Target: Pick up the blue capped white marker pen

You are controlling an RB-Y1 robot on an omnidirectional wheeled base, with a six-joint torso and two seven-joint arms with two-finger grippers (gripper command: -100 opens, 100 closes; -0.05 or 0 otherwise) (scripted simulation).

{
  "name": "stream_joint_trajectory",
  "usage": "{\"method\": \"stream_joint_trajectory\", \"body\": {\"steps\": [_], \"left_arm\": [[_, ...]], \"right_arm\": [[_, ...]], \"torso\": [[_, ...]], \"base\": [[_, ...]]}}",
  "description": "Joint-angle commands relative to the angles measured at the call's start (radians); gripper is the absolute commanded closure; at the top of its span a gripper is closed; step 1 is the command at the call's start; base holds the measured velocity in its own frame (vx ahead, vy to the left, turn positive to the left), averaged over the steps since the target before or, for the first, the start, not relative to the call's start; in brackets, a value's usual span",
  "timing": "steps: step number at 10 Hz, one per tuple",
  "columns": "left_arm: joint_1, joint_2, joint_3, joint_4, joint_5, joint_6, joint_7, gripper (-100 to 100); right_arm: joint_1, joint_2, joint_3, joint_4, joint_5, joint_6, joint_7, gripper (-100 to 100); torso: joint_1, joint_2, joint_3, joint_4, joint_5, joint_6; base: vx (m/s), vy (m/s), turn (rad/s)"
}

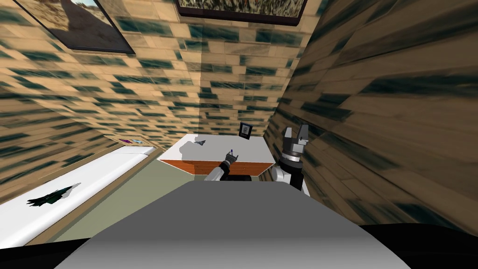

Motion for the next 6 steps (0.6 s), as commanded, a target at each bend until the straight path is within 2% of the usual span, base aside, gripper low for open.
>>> {"method": "stream_joint_trajectory", "body": {"steps": [1,6], "left_arm": [[0.000,0.000,0.000,0.000,0.000,0.000,0.000,-100],[0.000,0.000,0.000,0.000,0.000,0.000,0.000,-100]], "right_arm": [[0.000,0.000,0.000,0.000,0.000,0.000,0.000,0],[0.000,0.000,0.000,0.000,0.000,0.000,0.000,0]], "torso": [[0.000,0.000,0.000,0.000,0.000,0.000],[0.000,0.000,0.000,0.000,0.000,0.000]], "base": [[-0.004,-0.009,0.027],[0.000,0.001,-0.003]]}}
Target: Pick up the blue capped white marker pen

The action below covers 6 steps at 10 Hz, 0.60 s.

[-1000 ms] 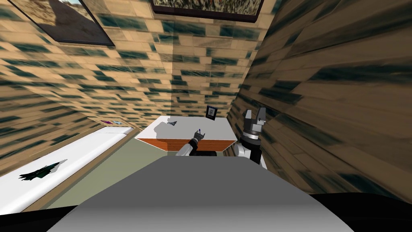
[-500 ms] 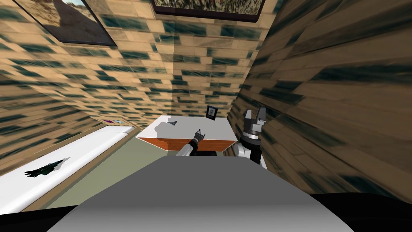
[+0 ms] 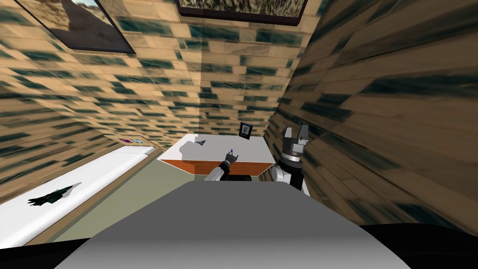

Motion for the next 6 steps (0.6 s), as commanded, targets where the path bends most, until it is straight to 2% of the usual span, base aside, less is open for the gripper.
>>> {"method": "stream_joint_trajectory", "body": {"steps": [1,2,3,5,6], "left_arm": [[-0.042,0.003,0.042,0.050,0.050,-0.016,-0.050,-100],[-0.042,0.003,0.042,0.054,0.065,-0.016,-0.052,-100],[-0.083,0.006,0.084,0.097,0.098,-0.031,-0.095,-100],[-0.083,0.006,0.084,0.108,0.131,-0.031,-0.105,-100],[-0.125,0.010,0.126,0.155,0.171,-0.047,-0.153,-100]], "right_arm": [[0.000,0.000,0.000,0.000,0.000,0.000,0.000,0],[0.000,0.000,0.000,0.000,0.000,0.000,0.000,0],[0.000,0.000,0.000,0.000,0.000,0.000,0.000,0],[0.000,0.000,0.000,0.000,0.000,0.000,0.000,0],[0.000,0.000,0.000,0.000,0.000,0.000,0.000,0]], "torso": [[0.000,0.000,0.000,0.000,0.000,0.000],[0.000,0.003,0.001,0.001,0.000,0.001],[0.000,0.004,0.002,0.001,0.000,0.000],[-0.001,0.005,0.003,0.001,0.000,0.000],[0.000,0.003,0.002,0.001,0.000,0.000]], "base": [[-0.062,-0.012,-0.198],[-0.073,-0.007,-0.125],[-0.097,-0.026,-0.230],[-0.055,-0.017,-0.021],[-0.063,-0.005,-0.211]]}}
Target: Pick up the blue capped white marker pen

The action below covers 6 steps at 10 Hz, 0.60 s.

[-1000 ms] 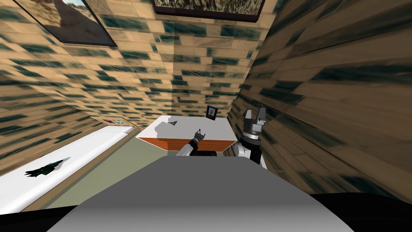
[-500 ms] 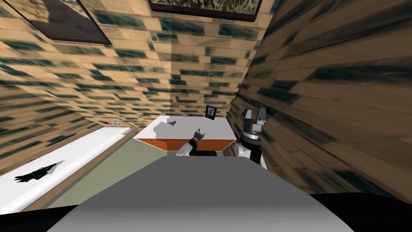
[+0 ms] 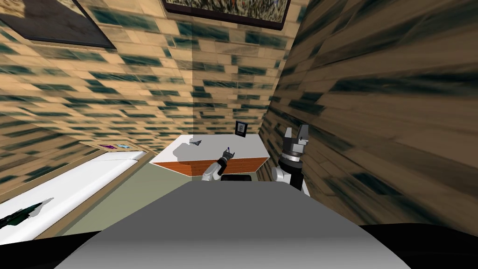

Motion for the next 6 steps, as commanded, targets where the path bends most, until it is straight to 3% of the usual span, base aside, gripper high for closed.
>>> {"method": "stream_joint_trajectory", "body": {"steps": [1,2,3,4,5,6], "left_arm": [[-0.018,-0.002,0.026,0.032,0.044,-0.015,-0.034,-100],[-0.060,0.001,0.060,0.067,0.082,-0.030,-0.067,-100],[-0.060,0.001,0.069,0.086,0.109,-0.030,-0.086,-100],[-0.101,0.005,0.095,0.119,0.148,-0.046,-0.110,-100],[-0.101,0.005,0.106,0.134,0.174,-0.046,-0.129,-100],[-0.101,0.005,0.111,0.140,0.174,-0.046,-0.139,-100]], "right_arm": [[0.000,0.000,0.000,0.000,0.000,0.000,0.000,0],[0.000,0.000,0.000,0.000,0.000,0.000,0.000,0],[0.000,0.000,0.000,0.000,0.000,0.000,0.000,0],[0.000,0.000,0.000,0.000,0.000,0.000,0.000,0],[0.000,0.000,0.000,0.000,0.000,0.000,0.000,0],[0.000,0.000,0.000,0.000,0.000,0.000,0.000,0]], "torso": [[0.000,0.000,0.000,0.000,0.000,0.000],[0.000,0.000,0.000,0.000,0.000,-0.001],[-0.001,0.001,0.001,0.000,0.000,0.000],[-0.001,0.001,0.001,0.000,0.000,-0.001],[-0.002,0.002,0.001,0.000,0.000,0.000],[-0.001,0.001,0.001,0.000,0.000,-0.001]], "base": [[-0.060,-0.002,-0.107],[-0.082,-0.027,-0.160],[-0.071,-0.023,-0.100],[-0.088,-0.033,-0.198],[-0.071,-0.016,-0.102],[-0.029,-0.002,0.016]]}}
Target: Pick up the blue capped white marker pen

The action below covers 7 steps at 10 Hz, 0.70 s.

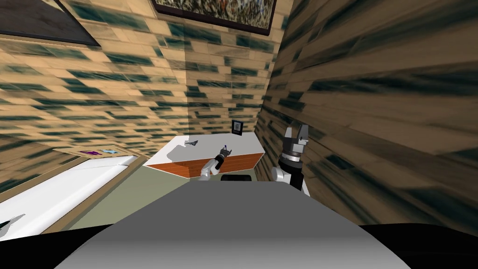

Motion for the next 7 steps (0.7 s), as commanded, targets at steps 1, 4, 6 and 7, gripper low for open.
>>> {"method": "stream_joint_trajectory", "body": {"steps": [1,4,6,7], "left_arm": [[-0.044,0.002,0.047,0.050,0.050,-0.017,-0.050,-100],[-0.086,0.005,0.089,0.115,0.128,-0.032,-0.115,-100],[-0.127,0.009,0.131,0.168,0.187,-0.048,-0.167,-100],[-0.127,0.009,0.131,0.168,0.201,-0.048,-0.167,-100]], "right_arm": [[0.000,0.000,0.000,0.000,0.000,0.000,0.000,0],[0.000,0.000,0.000,0.000,0.000,0.000,0.000,0],[0.000,0.000,0.000,0.000,0.000,0.000,0.000,0],[0.000,0.000,0.000,0.000,0.000,0.000,0.000,0]], "torso": [[0.000,0.000,0.000,0.000,0.000,0.000],[-0.002,0.002,0.001,0.000,0.000,0.001],[-0.002,0.003,0.002,0.001,0.000,0.001],[-0.001,0.002,0.001,0.001,0.000,0.000]], "base": [[-0.054,-0.016,-0.181],[-0.074,-0.028,-0.137],[-0.081,-0.035,-0.149],[-0.029,-0.005,0.015]]}}
